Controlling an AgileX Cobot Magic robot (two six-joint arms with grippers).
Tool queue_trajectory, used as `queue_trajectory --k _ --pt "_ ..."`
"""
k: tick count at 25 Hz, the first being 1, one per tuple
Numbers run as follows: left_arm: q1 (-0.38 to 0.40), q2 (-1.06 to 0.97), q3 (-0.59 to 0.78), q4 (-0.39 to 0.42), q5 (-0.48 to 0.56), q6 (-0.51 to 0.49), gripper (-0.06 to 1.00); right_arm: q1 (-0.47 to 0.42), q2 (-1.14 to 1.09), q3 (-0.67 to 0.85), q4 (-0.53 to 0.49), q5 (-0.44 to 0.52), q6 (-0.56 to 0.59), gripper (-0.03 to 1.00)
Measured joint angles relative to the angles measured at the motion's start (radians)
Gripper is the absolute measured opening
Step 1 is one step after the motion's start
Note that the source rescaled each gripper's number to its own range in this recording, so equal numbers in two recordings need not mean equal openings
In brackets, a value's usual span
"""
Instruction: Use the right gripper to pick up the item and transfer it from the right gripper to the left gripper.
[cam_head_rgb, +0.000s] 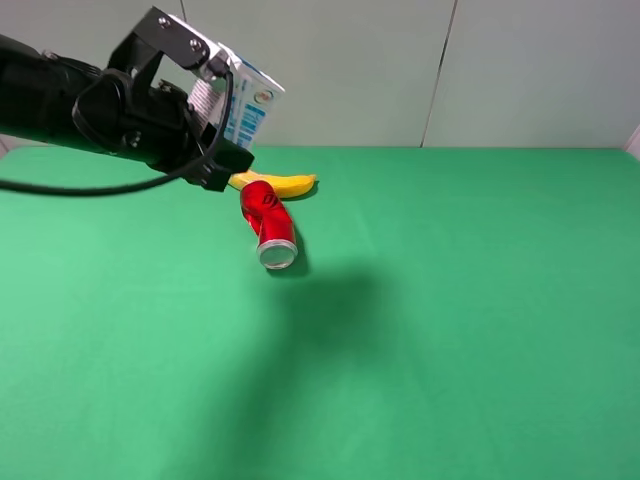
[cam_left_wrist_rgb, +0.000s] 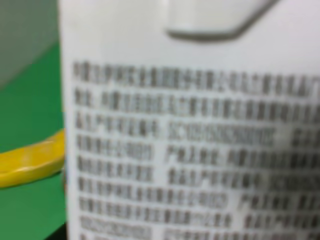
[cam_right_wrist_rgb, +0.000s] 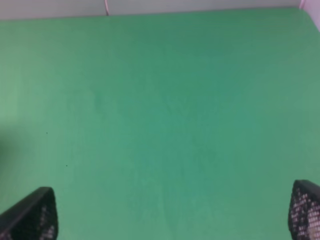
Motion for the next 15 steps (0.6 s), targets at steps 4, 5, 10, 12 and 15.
queue_trajectory --k 4,5,10,12,15 --pt "0.0 -0.011 0.001 -0.002 -0.082 -0.085 0.0 0.0 0.0 0.0 0.0 0.0 0.0 1.0" --pt "0.0 -0.011 0.001 -0.003 -0.101 -0.103 0.0 0.0 0.0 0.0 0.0 0.0 0.0 1.0" --pt "0.0 -0.011 0.023 -0.011 -0.231 -0.162 0.0 0.0 0.0 0.0 0.0 0.0 0.0 1.0" --pt "0.0 -0.011 0.043 -0.017 -0.294 -0.18 0.0 0.0 0.0 0.0 0.0 0.0 0.0 1.0" --pt "0.0 -0.011 0.087 -0.024 -0.389 -0.216 0.0 0.0 0.0 0.0 0.0 0.0 0.0 1.0"
